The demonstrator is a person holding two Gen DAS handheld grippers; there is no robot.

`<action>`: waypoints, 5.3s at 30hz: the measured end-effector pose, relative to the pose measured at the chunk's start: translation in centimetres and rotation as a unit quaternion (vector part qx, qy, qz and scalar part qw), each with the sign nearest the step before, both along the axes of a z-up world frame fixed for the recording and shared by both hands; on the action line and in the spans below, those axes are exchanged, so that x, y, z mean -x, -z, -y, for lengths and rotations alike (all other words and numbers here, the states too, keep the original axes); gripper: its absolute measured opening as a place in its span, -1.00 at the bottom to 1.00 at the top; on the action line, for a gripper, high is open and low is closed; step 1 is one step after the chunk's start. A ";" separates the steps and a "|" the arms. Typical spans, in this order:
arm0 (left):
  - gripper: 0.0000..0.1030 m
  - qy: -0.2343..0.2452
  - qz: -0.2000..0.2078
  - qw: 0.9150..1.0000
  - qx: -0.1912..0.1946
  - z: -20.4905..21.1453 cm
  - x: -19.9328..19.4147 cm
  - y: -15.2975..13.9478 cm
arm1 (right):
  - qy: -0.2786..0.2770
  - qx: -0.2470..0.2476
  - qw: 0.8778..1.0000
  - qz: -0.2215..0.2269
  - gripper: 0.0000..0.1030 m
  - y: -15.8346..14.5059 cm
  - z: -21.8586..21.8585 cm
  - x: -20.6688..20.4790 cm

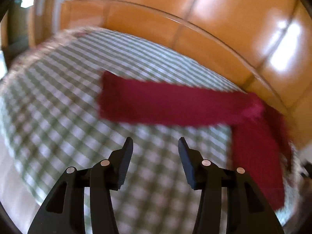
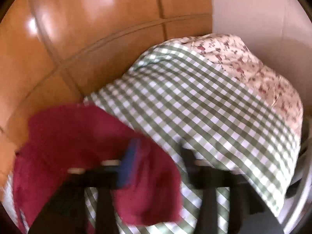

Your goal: Fold small clothes

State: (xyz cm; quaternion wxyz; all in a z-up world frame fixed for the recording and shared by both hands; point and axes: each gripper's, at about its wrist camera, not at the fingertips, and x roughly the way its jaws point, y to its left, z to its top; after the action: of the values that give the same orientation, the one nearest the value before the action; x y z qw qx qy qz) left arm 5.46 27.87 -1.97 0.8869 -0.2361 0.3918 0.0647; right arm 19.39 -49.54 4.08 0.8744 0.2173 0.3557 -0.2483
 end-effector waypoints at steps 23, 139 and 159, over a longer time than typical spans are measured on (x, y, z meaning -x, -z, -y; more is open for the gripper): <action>-0.79 0.198 -0.043 0.971 0.124 14.7 -2.5 5.0 | -0.310 -0.086 0.944 -0.077 -0.84 8.1 -15.2 11.0; -0.03 0.213 -0.048 0.976 -0.002 15.0 3.0 1.7 | -0.304 0.008 0.949 -0.087 -0.62 8.9 -15.6 18.9; 0.22 0.262 -0.028 0.953 -0.149 26.2 -7.2 4.3 | -0.117 0.113 0.981 -0.104 -0.69 8.8 -2.3 3.8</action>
State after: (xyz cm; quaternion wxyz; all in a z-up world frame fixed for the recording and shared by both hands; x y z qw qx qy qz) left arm 12.69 1.71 -6.24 0.8863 0.0115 0.4507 -0.1062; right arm 15.58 -47.20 -4.69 0.8744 0.0470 0.4378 -0.2039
